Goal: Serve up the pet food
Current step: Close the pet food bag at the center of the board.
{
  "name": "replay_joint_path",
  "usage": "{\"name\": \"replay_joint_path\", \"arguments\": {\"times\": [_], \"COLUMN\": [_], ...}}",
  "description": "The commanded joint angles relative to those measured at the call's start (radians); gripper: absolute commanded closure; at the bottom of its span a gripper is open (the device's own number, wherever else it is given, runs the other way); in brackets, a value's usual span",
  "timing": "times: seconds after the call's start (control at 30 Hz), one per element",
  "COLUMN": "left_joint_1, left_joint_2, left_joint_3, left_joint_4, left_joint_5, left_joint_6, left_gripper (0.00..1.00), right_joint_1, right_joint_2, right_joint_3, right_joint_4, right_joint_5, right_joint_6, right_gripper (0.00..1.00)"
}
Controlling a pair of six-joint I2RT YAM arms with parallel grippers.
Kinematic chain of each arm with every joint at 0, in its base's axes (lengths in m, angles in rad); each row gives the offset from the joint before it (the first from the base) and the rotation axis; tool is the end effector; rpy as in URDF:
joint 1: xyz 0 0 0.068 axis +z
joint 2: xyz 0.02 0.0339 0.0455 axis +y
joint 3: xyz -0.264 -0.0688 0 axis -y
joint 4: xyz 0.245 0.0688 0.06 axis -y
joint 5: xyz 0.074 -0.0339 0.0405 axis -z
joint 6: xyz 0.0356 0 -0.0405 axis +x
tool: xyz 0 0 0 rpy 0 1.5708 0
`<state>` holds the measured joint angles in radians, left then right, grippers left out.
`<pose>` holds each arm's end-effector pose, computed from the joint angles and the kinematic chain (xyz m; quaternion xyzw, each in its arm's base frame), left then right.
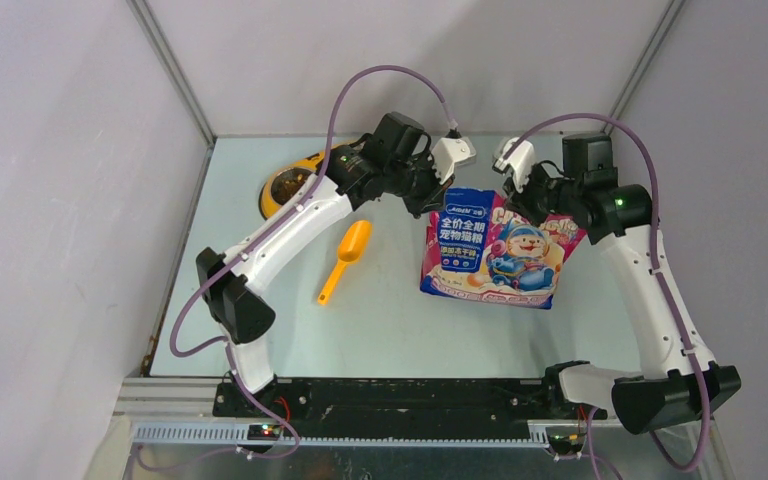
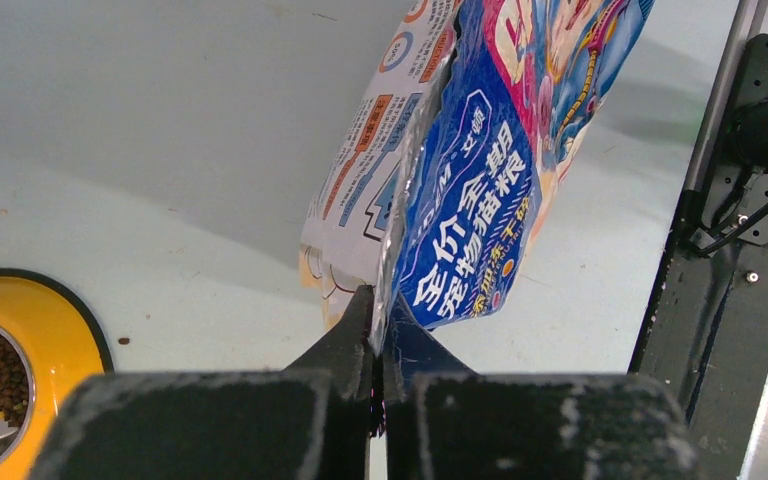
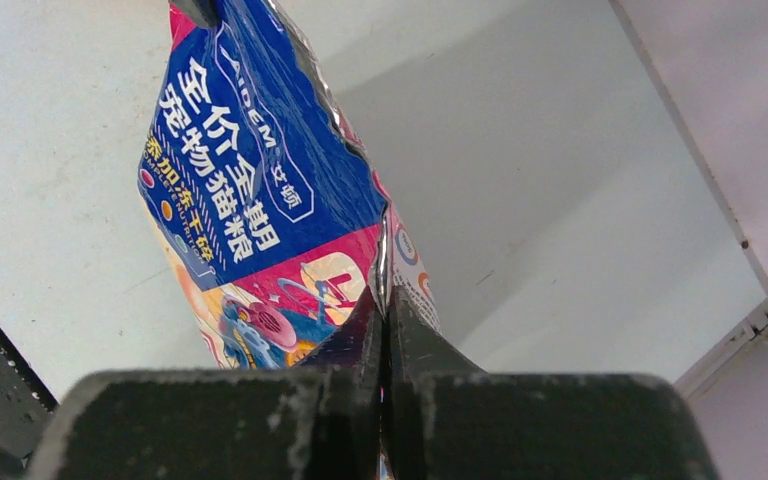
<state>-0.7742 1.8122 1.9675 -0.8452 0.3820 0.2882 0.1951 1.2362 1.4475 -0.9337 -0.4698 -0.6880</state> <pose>0.2756 -0.2881 0.3989 0.5197 0.7247 -0.2674 0.3650 0.2319 0.0623 0.4030 -0.4654 0.7604 0.1081 0.4399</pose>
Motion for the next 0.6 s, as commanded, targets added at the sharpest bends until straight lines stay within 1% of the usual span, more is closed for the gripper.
{"name": "replay_joint_path", "arguments": {"times": [0.0,0.17,0.27,0.33,0.37,0.43,0.5,0.57], "left_joint_1": [0.013,0.016,0.016,0.017,0.016,0.017,0.017,0.018], "left_joint_2": [-0.032,-0.044,-0.05,-0.057,-0.061,-0.067,-0.073,-0.076], "left_joint_3": [0.036,0.026,0.022,0.016,0.012,0.003,-0.006,-0.014], "left_joint_4": [0.045,0.047,0.046,0.047,0.047,0.046,0.049,0.05], "left_joint_5": [0.024,0.012,0.004,0.01,0.012,0.014,0.011,0.009], "left_joint_6": [-0.019,-0.027,-0.04,-0.043,-0.044,-0.043,-0.041,-0.039], "left_gripper": [1.0,1.0,1.0,1.0,1.0,1.0,1.0,1.0], "right_joint_1": [-0.017,-0.032,-0.04,-0.04,-0.04,-0.042,-0.045,-0.059], "right_joint_2": [-0.006,-0.014,0.014,0.041,0.045,0.032,0.019,0.013], "right_joint_3": [0.005,0.015,0.052,0.086,0.09,0.08,0.068,0.069], "right_joint_4": [0.09,0.169,0.16,0.089,0.046,0.014,-0.018,-0.059], "right_joint_5": [0.14,0.238,0.293,0.263,0.248,0.214,0.189,0.162], "right_joint_6": [0.016,0.09,0.134,0.124,0.096,0.039,-0.029,-0.098], "right_gripper": [1.0,1.0,1.0,0.81,0.65,0.51,0.47,0.46]}}
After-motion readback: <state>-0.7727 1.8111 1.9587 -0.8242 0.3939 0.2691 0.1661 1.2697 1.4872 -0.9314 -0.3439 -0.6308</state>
